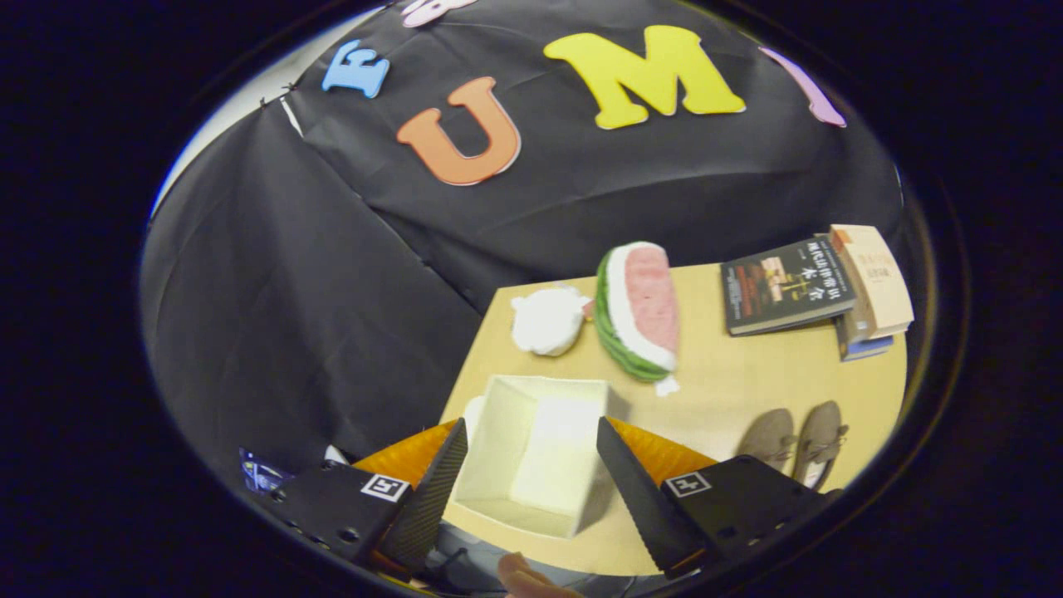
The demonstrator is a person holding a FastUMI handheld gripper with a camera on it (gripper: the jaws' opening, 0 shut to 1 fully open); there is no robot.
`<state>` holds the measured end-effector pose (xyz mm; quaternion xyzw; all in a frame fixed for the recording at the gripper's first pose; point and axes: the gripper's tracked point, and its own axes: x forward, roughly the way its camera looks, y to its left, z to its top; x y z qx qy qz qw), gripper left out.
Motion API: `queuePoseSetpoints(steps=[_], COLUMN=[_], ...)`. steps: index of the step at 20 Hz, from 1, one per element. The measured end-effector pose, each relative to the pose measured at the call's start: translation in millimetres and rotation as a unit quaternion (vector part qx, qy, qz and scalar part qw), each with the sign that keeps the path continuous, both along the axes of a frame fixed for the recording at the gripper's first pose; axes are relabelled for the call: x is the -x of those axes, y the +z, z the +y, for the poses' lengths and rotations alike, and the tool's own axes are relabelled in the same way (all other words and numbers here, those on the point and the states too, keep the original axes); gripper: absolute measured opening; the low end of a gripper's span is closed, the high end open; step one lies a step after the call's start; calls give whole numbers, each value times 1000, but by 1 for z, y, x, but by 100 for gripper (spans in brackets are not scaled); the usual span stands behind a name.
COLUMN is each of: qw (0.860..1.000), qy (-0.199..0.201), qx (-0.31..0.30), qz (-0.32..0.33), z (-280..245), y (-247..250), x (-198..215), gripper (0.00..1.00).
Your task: Open the storage box then place both shoes into the box .Put the left shoe in first, then the right shoe, with the right side of both shoes facing outward in a uniform manner.
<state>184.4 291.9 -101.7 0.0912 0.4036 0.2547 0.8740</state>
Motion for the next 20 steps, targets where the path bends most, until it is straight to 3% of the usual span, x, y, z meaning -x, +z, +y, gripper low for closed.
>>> queuePoseSetpoints(steps=[4, 9, 14, 18, 20], qw=[997, 985, 974, 965, 960], qy=[-31, -65, -70, -107, -124], qx=[71, 149, 181, 203, 207], qz=[15, 60, 117, 129, 139], z=[-92, -175, -219, -245, -252], y=[-66, -152, -225, -251, -261], x=[-21, -13, 11, 1, -6], gripper=[95, 95, 94, 89, 81])
